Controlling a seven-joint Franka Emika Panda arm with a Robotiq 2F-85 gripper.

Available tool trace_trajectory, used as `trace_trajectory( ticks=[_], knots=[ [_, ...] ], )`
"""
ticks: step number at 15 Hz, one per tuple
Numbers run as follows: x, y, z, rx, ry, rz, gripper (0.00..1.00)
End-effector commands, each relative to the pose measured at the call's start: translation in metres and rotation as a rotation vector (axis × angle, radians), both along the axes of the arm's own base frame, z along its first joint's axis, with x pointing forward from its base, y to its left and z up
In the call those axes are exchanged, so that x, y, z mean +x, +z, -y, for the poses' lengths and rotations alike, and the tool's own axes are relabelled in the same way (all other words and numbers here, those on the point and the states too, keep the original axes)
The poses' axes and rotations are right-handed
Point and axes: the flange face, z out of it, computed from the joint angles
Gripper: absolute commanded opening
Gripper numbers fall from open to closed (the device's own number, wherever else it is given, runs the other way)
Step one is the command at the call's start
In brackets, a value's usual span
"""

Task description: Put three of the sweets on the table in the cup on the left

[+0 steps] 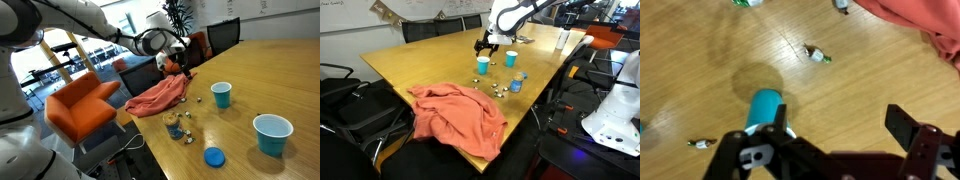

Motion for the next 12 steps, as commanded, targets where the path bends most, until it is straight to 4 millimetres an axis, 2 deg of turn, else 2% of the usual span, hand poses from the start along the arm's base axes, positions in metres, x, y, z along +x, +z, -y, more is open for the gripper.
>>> trace_trajectory(
  ticks=[1,4,6,12],
  knots=[
    [0.004,-0.041,0.018,-0.038,-0.021,-0.1,1.0],
    [0.012,-0.083,0.02,-0.03,-0.02,-0.101,1.0],
    [0.018,-0.104,0.016,-0.008,-0.022,-0.083,1.0],
    [0.043,-0.143,0.008,0.008,-0.046,-0.031,1.0]
  ],
)
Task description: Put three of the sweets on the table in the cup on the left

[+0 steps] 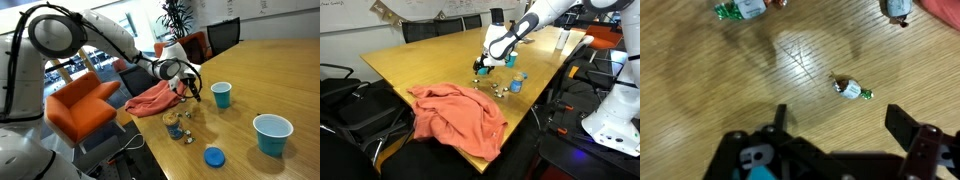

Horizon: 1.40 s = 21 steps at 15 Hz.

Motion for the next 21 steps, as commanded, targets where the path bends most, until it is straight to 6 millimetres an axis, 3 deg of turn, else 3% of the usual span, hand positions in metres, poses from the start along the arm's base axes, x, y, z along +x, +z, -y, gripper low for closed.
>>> trace_trajectory(
  ticks=[1,7,15,16,18,21],
  knots=[
    [0.022,-0.012,-0.004,0.018,-0.012,0.013,1.0],
    [0.043,-0.02,-0.018,0.045,-0.012,0.008,1.0],
    [0.053,-0.036,-0.032,0.035,0.0,-0.046,1.0],
    [0.054,-0.038,-0.033,0.034,0.001,-0.047,0.75],
    [0.054,-0.041,-0.035,0.033,0.004,-0.048,0.68],
    [0.055,-0.044,-0.036,0.031,0.004,-0.05,0.43]
  ],
)
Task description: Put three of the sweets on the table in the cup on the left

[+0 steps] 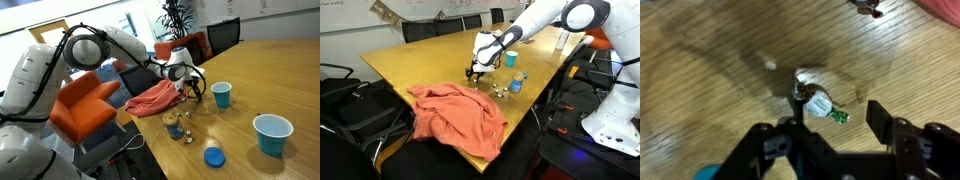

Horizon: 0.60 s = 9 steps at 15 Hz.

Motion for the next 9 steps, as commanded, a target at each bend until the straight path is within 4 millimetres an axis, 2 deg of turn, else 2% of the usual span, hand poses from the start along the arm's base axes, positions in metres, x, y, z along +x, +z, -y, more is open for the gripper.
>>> trace_trajectory(
  ticks=[1,5,6,7,9],
  knots=[
    [0.005,0.0,-0.002,0.001,-0.008,-0.017,0.36],
    [0.004,0.0,-0.002,-0.004,-0.008,-0.014,0.05],
    [0.004,0.003,-0.002,-0.006,-0.007,-0.008,0.01],
    [0.004,0.009,-0.002,-0.004,-0.007,0.003,0.05],
    [0.004,0.027,0.0,0.017,-0.028,0.028,0.06]
  ],
)
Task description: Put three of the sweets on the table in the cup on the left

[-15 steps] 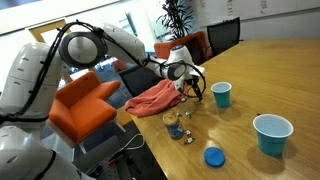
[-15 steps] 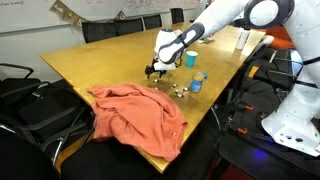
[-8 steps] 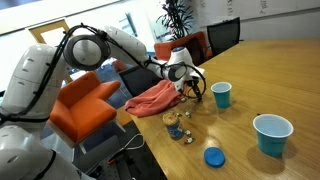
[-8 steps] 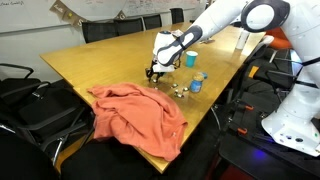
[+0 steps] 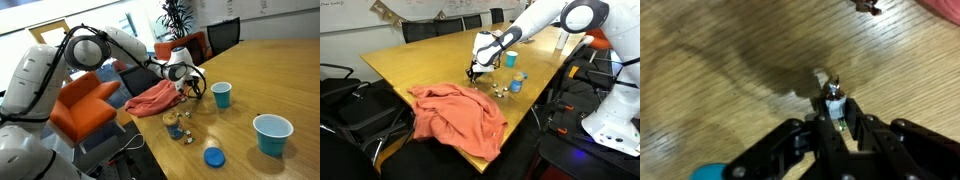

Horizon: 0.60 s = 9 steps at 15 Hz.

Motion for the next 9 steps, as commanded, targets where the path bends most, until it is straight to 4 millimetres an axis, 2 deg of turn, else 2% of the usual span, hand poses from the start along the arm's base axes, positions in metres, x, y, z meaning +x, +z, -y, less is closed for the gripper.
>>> trace_trajectory(
  ticks=[1,3,6,7,9],
  knots=[
    [0.002,0.037,0.004,0.026,-0.039,0.041,0.06],
    [0.003,0.069,0.014,0.046,-0.069,0.097,0.06],
    [0.009,0.121,0.045,0.034,-0.14,0.205,0.06],
    [0.01,0.135,0.057,0.021,-0.161,0.233,0.06],
    [0.013,0.148,0.083,-0.017,-0.218,0.271,0.06]
  ],
)
